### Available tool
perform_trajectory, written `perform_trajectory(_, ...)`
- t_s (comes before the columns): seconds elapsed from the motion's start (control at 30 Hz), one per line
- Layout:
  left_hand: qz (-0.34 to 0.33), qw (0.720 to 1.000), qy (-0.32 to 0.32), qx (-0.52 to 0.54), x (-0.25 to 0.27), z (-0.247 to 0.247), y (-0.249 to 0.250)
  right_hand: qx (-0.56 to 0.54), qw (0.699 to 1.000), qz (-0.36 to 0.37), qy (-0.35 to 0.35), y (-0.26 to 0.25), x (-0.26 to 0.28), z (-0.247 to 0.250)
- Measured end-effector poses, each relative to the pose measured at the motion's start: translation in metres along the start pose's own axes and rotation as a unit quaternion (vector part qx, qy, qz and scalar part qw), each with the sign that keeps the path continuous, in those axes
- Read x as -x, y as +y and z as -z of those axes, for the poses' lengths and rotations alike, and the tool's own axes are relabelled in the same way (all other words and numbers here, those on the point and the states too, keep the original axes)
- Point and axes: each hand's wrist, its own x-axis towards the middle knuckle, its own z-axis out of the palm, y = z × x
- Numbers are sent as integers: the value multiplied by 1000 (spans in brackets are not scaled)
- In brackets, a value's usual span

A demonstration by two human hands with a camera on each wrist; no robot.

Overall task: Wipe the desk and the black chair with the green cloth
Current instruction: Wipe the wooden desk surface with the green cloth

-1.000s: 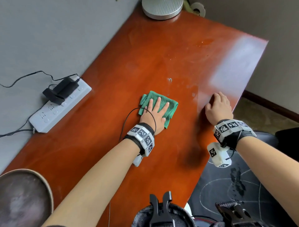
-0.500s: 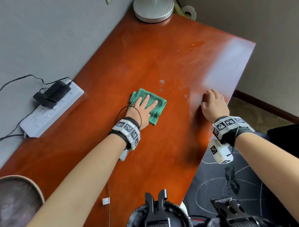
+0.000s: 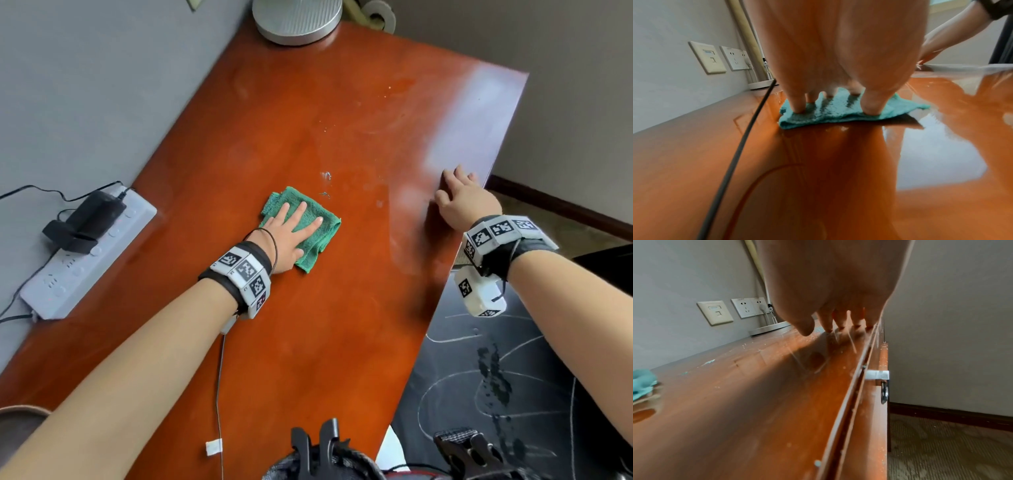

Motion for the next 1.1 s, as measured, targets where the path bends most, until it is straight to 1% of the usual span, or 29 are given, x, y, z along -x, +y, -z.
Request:
perform_trajectory(0.07,-13,999,6,29,-13,14,2,5,1000,0,-3,0,0,2)
perform_trajectory(0.17,-10,997,27,68,-36,34,9,11,1000,3,-23,3,2,6)
perform_trajectory(0.27,1,995,44,89,-57,53,19,9,998,11,-55,7,0,10)
perform_trajectory(0.37,-2,994,48,96,-75,74,25,-6,997,17,-71,11,0,14)
perform_trajectory(0.53,4,991,68,113,-101,102,35,-2,998,15,-62,11,2,12)
perform_trajectory(0.63,13,991,67,118,-109,112,40,0,998,17,-58,11,3,11)
perform_trajectory(0.8,4,995,58,83,-101,107,40,2,998,22,-58,12,4,11)
perform_trajectory(0.93,-30,999,27,15,-71,89,44,8,998,26,-62,10,6,11)
perform_trajectory(1.1,-73,995,3,-69,-35,58,53,15,997,35,-64,11,6,15)
